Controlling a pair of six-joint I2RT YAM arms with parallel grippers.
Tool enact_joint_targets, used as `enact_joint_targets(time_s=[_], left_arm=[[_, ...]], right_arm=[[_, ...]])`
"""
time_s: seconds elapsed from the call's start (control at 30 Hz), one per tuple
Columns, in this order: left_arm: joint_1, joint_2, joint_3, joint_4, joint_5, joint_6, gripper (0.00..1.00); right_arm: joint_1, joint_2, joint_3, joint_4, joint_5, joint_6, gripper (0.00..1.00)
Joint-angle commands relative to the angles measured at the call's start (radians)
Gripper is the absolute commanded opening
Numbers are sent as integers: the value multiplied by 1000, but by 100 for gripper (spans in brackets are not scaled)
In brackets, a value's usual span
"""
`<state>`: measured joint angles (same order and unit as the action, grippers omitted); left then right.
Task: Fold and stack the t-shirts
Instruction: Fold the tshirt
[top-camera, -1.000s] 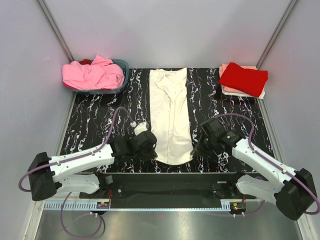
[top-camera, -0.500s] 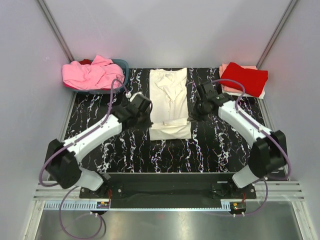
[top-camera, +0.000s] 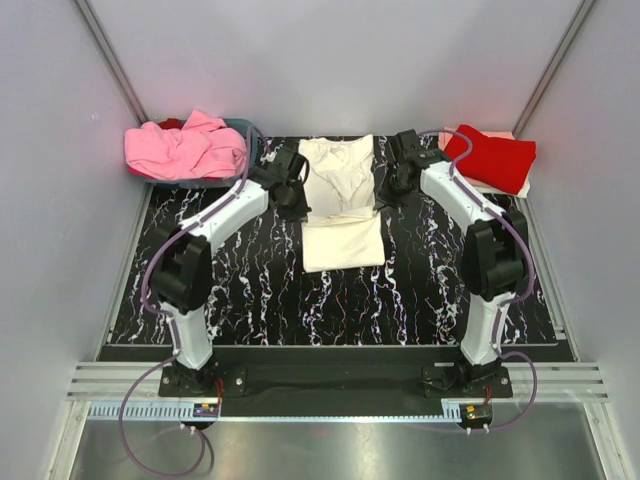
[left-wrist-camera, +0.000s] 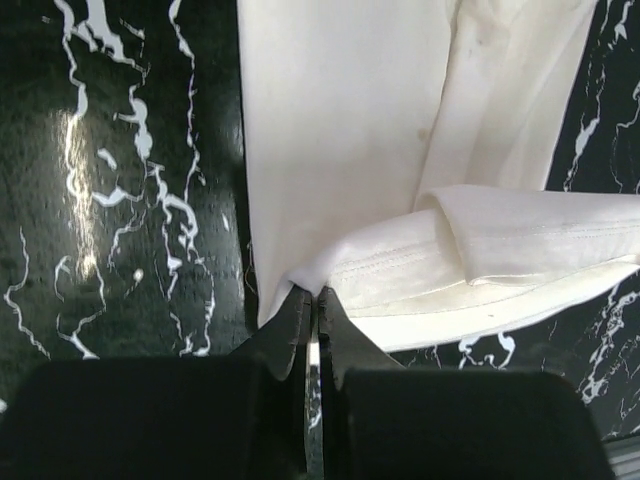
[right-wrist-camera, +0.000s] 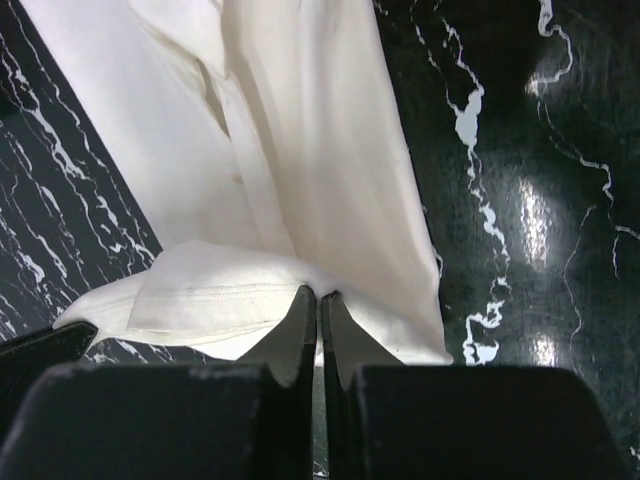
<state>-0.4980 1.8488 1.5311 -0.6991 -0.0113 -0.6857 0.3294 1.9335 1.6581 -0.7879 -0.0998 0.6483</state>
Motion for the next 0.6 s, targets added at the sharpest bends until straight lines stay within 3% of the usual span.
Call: enact_joint_targets(time_s=[0.0, 0.5, 0.53, 0.57], left_arm=[[36, 48, 92, 12, 63, 61, 0], [99, 268, 256, -8, 143, 121, 4], [104, 285, 276, -8, 155, 121, 5], [105, 332, 296, -16, 163, 124, 7]], right_arm=[[-21, 63, 103, -19, -15, -44, 0], [-59, 303, 288, -30, -81, -73, 0], [-65, 320, 328, -46, -83, -76, 2], [-72, 353, 350, -50, -89, -76, 11]])
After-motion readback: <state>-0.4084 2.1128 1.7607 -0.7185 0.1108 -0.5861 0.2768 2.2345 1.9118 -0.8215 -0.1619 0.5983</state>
